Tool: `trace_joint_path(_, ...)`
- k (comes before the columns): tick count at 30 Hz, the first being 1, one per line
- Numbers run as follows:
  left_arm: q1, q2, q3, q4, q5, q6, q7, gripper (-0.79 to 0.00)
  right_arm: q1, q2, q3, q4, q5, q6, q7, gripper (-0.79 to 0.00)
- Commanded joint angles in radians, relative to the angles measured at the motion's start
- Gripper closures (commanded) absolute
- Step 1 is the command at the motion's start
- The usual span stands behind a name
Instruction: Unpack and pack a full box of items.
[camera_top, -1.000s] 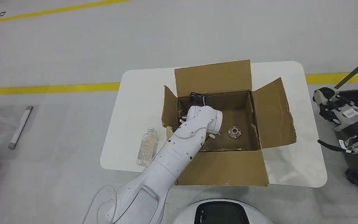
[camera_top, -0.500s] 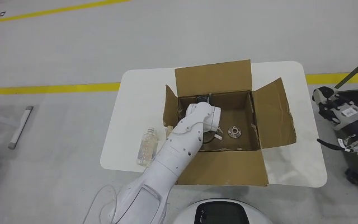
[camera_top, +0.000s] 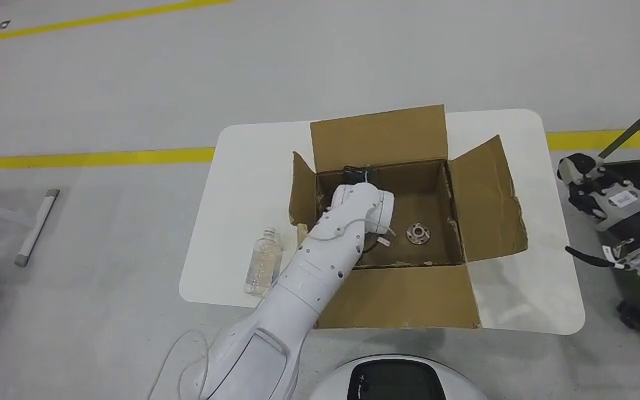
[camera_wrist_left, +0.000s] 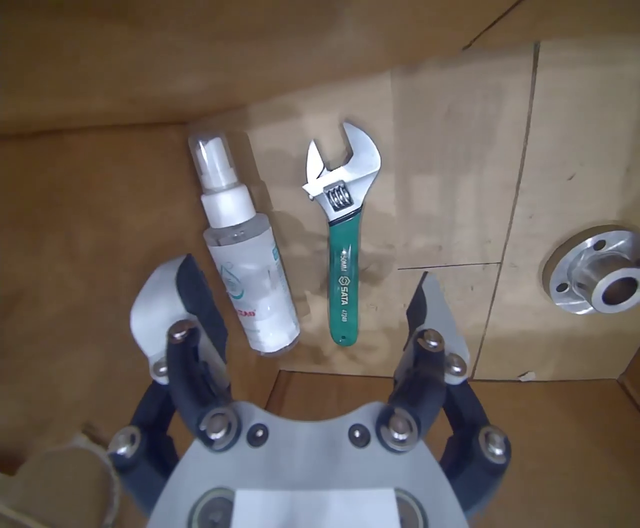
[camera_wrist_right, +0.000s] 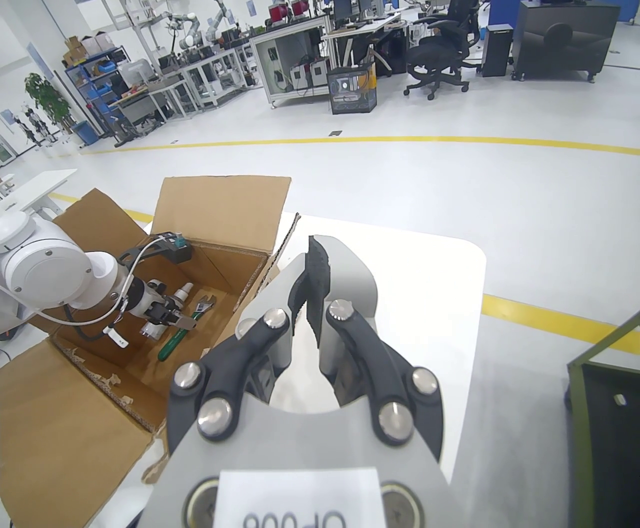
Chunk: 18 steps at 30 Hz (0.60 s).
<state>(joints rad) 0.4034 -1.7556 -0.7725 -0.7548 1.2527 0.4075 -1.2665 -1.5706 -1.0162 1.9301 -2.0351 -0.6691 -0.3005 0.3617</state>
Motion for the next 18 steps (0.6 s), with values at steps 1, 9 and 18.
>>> trace_joint_path(1,-0.002,-0.003,-0.001,0.008,0.006,0.003,-0.006,-0.643,0.001,0.000,0.000,0.001,0.000,0.000,0.000,0.000)
trace_joint_path(9,-0.004,-0.014,-0.020,0.042,-0.018,-0.008,-0.014,-0.662,0.003,-0.001,-0.003,0.004,-0.005,-0.001,0.000,0.000)
trace_joint_path(18,-0.011,-0.027,-0.040,0.077,-0.056,-0.033,-0.007,-0.686,0.004,-0.001,-0.003,0.005,-0.007,-0.002,0.001,0.000)
